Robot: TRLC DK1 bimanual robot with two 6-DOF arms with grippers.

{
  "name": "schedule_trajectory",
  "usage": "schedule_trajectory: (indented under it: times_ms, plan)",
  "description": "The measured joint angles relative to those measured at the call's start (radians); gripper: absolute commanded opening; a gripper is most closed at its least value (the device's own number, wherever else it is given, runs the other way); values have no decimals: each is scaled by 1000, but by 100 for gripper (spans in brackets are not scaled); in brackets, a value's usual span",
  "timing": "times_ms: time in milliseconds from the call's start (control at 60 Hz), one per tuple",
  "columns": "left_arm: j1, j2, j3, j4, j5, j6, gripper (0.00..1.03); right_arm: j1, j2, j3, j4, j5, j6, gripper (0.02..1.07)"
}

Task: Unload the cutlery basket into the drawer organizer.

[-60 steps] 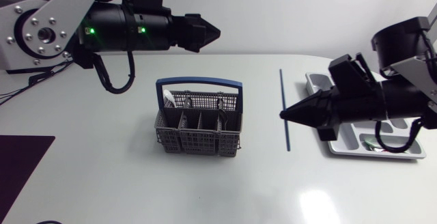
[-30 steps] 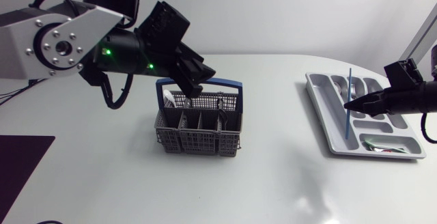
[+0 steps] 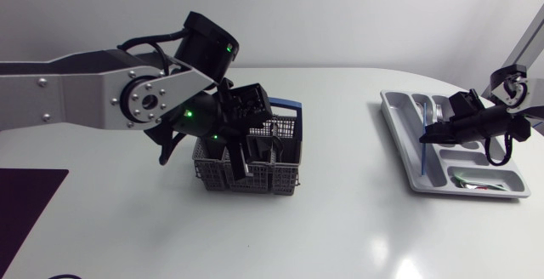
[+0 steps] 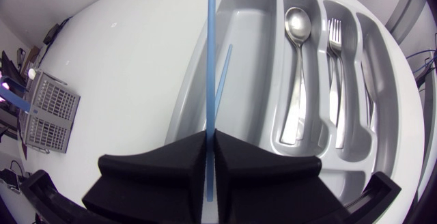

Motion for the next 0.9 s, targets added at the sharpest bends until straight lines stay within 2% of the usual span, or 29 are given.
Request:
schedule_trajectory:
  times_ms: [100,250,333,433,683,900]
  plan:
    - [-10,8,-2,0,-10,52,57,12,43,24,2,17,11,27]
    - [-12,23,-2,15,-26,121,57,16,58,31,6,28,11,64]
    - [-14,36,-2,32,-30,155,57,16,58,31,9,32,11,75]
    - [-26,60,-2,72,-53,193,57,16,58,31,11,38,11,79]
    - [-55,132,-2,175,-133,276,57,16,32,-28,43,39,-1,79]
    - [-70,187,3,207,-195,342,57,15,-11,-78,58,38,-23,82]
